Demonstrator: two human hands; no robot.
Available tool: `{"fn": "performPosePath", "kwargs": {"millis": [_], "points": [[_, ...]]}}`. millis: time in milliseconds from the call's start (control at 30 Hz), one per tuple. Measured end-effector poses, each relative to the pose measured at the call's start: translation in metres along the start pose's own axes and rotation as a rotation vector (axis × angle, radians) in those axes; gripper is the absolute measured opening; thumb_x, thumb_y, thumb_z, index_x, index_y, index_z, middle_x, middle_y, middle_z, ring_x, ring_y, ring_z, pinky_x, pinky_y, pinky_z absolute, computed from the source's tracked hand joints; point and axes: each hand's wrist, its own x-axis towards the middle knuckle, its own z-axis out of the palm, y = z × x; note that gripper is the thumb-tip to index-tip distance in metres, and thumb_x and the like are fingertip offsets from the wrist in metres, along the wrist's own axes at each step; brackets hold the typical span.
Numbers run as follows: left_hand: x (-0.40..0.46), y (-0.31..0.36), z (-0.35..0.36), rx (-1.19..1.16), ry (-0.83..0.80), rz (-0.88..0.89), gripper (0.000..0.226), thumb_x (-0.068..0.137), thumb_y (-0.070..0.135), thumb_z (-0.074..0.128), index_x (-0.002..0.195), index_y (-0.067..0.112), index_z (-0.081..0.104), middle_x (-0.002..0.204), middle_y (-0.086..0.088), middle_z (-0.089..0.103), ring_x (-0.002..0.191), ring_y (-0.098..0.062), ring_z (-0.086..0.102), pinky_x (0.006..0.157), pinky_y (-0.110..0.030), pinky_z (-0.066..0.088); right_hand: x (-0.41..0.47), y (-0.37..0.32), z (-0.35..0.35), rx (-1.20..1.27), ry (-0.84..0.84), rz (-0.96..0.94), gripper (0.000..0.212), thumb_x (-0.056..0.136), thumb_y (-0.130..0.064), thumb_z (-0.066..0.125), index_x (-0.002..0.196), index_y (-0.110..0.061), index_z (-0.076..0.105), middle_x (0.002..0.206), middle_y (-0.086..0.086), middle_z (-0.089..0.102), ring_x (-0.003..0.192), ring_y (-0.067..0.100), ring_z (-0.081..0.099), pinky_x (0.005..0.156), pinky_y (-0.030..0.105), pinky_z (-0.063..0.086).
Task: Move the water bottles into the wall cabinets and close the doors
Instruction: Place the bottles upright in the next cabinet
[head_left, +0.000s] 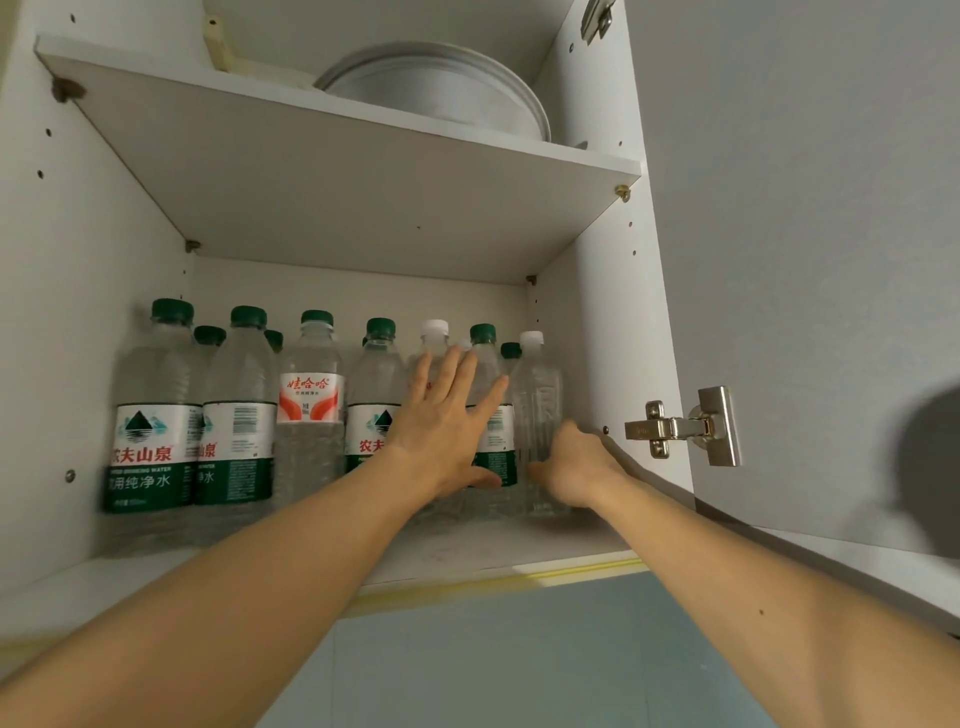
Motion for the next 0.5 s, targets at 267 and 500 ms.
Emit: {"fn": "performPosePath", "kwargs": {"millis": [267,500], "points": [[-0.019,-0.008,-0.021,-0.043,-0.053,0.066,0.099,0.089,0.081,0.027,0.158,0.027,-0.02,0.163,-0.018,-0.027,0.147,-0.033,-0.033,0.121,-0.056,-0.014,-0.053,-0.021,-0.027,-0.09,0.009,-0.059,0.042,0.097,-0.019,0.058,0.134,-0.004,0.045,0.129,0.018,0.057,0.112,0.035,0.06,0.084,0.036,0.05],[-0.056,-0.016,-0.105,-0.494,0.293,0.007,0.064,0.099,0.056,0.045,0.152,0.021,0.035,0.153,-0.011,0.038,0.141,-0.031,0.031,0.114,-0.044,0.028,-0.16,-0.052,-0.087,-0.208,0.258,-0.265,0.043,0.099,-0.021,0.055,0.14,-0.014,0.046,0.14,0.007,0.047,0.123,0.029,0.052,0.098,0.043,0.048]]}}
